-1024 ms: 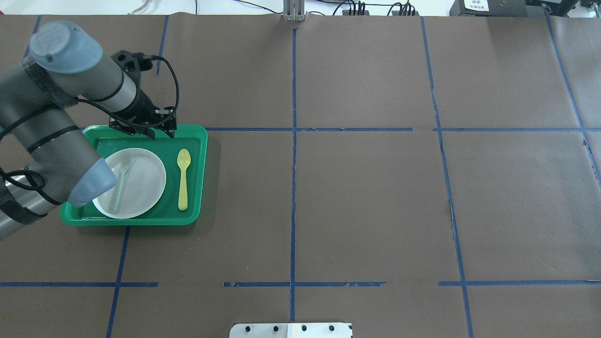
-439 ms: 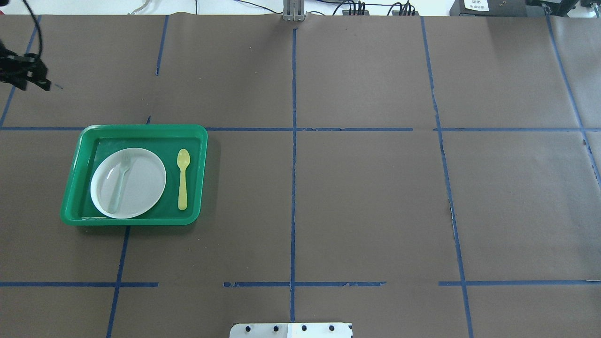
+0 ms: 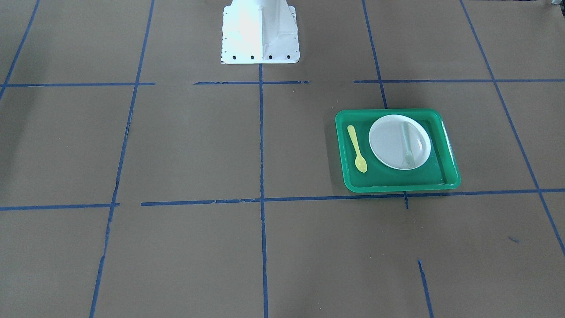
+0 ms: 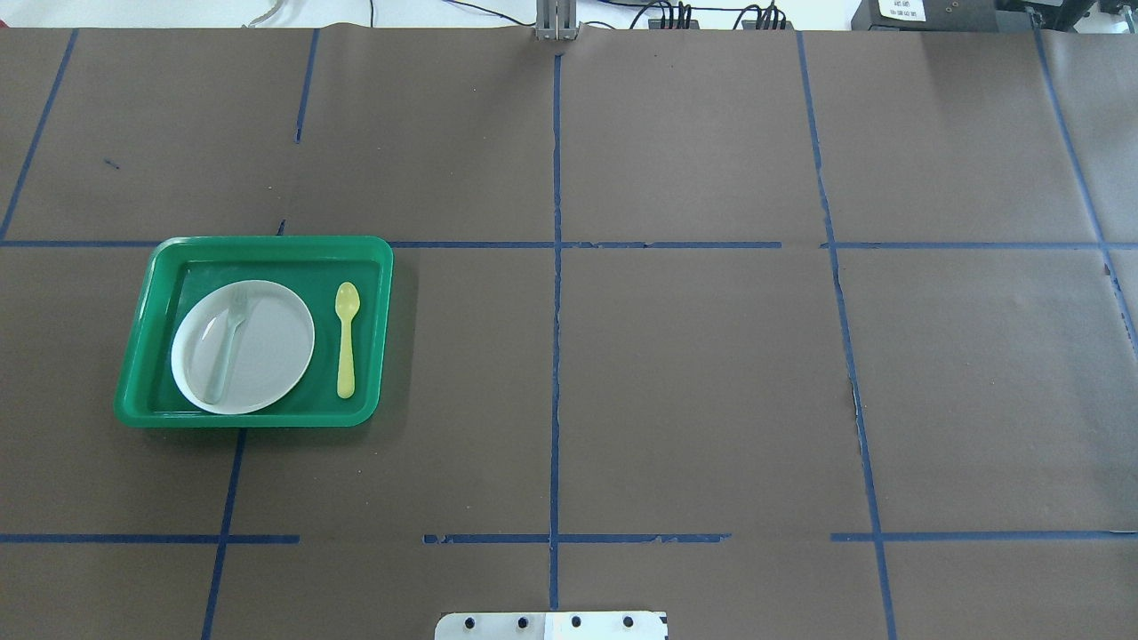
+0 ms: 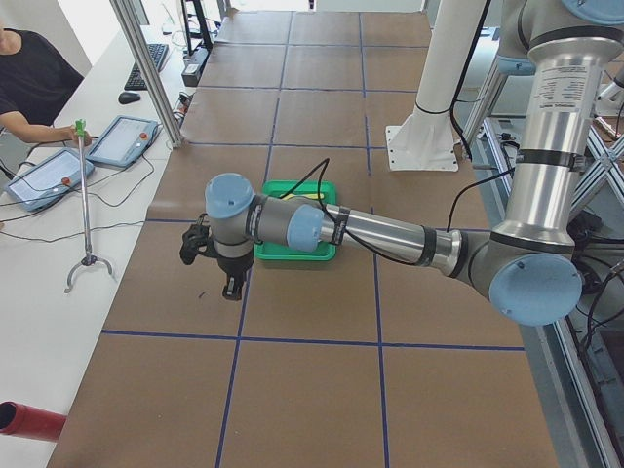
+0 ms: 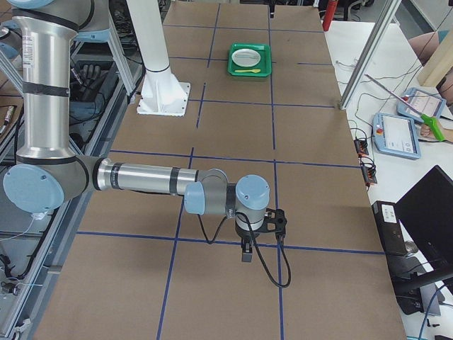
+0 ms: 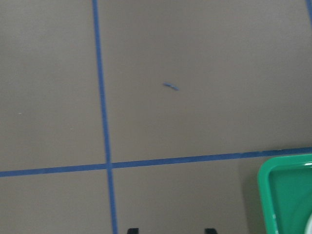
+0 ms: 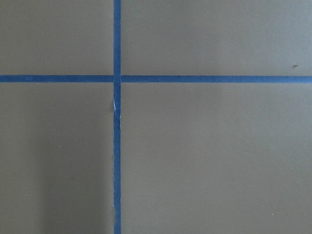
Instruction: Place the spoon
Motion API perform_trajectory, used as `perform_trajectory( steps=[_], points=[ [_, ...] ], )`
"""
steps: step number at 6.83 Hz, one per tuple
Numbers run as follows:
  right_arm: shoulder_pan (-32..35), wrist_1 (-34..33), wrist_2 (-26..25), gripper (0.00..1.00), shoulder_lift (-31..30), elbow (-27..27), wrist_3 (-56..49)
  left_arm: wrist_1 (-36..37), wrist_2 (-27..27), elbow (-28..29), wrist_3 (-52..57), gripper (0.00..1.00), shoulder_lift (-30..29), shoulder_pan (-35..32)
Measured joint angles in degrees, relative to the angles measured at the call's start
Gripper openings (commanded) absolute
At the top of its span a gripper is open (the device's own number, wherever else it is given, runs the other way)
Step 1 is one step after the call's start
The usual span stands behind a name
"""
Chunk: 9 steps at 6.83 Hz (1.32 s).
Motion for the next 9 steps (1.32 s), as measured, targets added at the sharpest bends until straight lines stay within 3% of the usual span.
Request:
perform_trajectory(
  steps=[1, 3, 4, 9],
  points=[
    [0.00, 0.00, 0.00, 1.00, 0.00, 0.00, 0.00, 0.69, -1.96, 3.08, 3.60, 0.58, 0.02, -2.83],
    [0.00, 0.00, 0.01, 1.00, 0.00, 0.00, 0.00, 2.81, -3.11, 4.92, 5.37, 0.90, -0.31, -4.03],
    [0.00, 0.00, 0.00, 1.00, 0.00, 0.00, 0.00, 2.95, -3.35, 5.07, 5.39, 1.00, -0.10, -4.08],
    [0.00, 0.00, 0.00, 1.00, 0.00, 0.00, 0.00, 1.70, -3.14, 1.90, 5.40, 1.00, 4.09, -3.97]
  ],
)
